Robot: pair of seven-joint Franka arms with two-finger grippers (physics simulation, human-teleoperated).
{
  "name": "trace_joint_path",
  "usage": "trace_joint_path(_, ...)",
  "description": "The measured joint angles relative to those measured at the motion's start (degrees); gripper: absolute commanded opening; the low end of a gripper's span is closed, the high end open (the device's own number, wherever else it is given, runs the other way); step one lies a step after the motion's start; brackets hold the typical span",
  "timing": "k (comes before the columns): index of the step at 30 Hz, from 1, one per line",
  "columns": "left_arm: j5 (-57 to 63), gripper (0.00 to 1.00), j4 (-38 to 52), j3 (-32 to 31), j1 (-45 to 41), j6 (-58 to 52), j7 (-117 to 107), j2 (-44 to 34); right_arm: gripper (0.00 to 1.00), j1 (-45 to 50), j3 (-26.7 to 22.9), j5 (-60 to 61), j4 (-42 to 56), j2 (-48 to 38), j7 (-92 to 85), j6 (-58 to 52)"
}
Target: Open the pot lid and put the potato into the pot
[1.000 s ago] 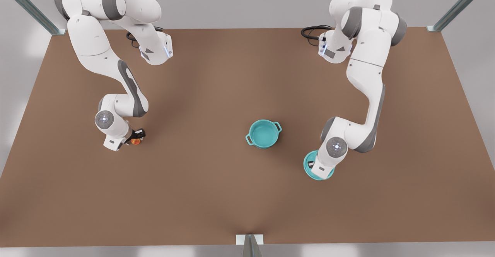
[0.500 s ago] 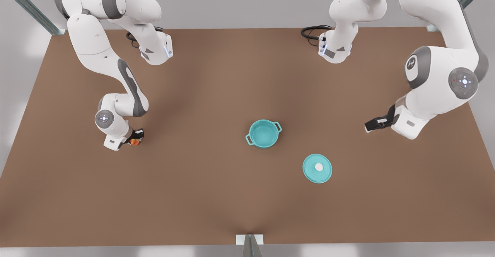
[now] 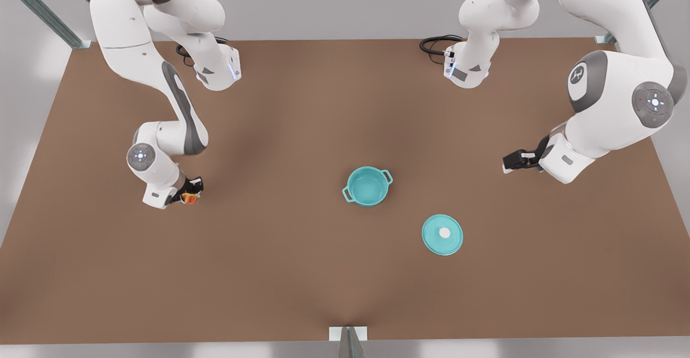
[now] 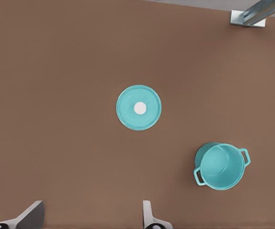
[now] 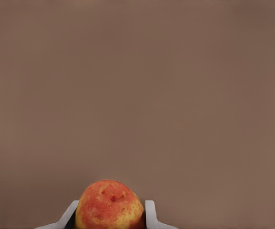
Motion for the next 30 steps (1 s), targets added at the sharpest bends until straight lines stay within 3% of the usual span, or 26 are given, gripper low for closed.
trace_joint_path(6,0.5,1.0,-0.12,0.04,0.15,-0.24,1.59,-0.05,0.45,0.4,8.15,2.35,10.06,-2.33,0.16,-9.73)
trace_joint_path(11,0.68,1.0,-0.18,0.04,0.14,-0.34,2.58,-0.08,0.45,9.81,9.82,2.73,20.52,0.29,3.18,-16.87)
trace_joint_path(21,0.79,1.0,-0.27,0.04,0.18,-0.45,3.89,-0.08,0.44,24.04,14.33,4.29,44.64,17.71,15.72,-21.98)
trace_joint_path(30,0.83,1.0,-0.27,0.04,0.19,-0.48,4.57,-0.08,0.44,32.33,15.63,8.39,48.13,24.44,27.14,-16.7)
